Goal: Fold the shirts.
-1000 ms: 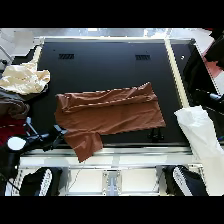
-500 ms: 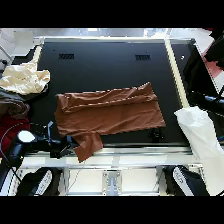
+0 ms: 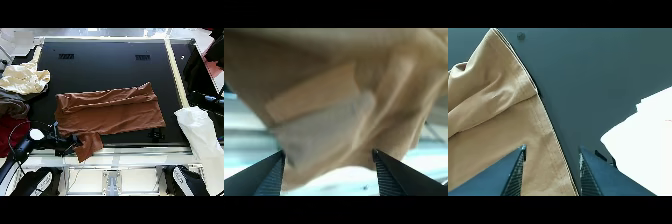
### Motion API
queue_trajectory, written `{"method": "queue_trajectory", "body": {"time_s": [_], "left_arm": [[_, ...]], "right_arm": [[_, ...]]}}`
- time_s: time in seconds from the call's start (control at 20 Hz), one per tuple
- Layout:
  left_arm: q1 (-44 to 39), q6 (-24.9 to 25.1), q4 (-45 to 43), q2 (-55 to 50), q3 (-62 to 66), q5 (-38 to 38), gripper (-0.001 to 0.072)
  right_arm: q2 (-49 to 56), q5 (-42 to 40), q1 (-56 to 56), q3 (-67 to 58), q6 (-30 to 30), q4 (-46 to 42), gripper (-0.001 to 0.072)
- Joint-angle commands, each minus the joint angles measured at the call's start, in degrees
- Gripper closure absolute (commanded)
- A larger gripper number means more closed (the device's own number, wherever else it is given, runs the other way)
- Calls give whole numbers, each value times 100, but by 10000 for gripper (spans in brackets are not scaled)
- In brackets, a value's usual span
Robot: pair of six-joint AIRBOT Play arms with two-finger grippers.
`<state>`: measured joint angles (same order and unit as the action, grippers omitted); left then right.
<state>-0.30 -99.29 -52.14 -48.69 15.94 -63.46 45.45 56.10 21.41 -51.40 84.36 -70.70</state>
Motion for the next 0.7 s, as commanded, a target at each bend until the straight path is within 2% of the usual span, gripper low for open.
{"method": "queue_trajectory", "body": {"time_s": [0.0,0.05,0.15,0.25,0.4,0.5,0.65], "left_arm": [[-44,81,468,-258,0,398,146],[-44,92,466,-254,0,413,207],[-44,92,492,-256,0,455,396],[-44,129,603,-254,0,452,695],[-44,420,885,-225,0,455,693],[-44,444,892,-162,0,452,693],[-44,568,894,-33,0,433,693]], "right_arm": [[2,0,2,2,0,0,322],[2,0,2,2,0,-7,323],[2,-2,2,2,-2,-9,323],[4,7,2,2,-4,-11,330],[39,258,4,146,9,-219,330],[57,271,4,828,455,-190,330],[184,-249,4,2258,1075,887,330]]}}
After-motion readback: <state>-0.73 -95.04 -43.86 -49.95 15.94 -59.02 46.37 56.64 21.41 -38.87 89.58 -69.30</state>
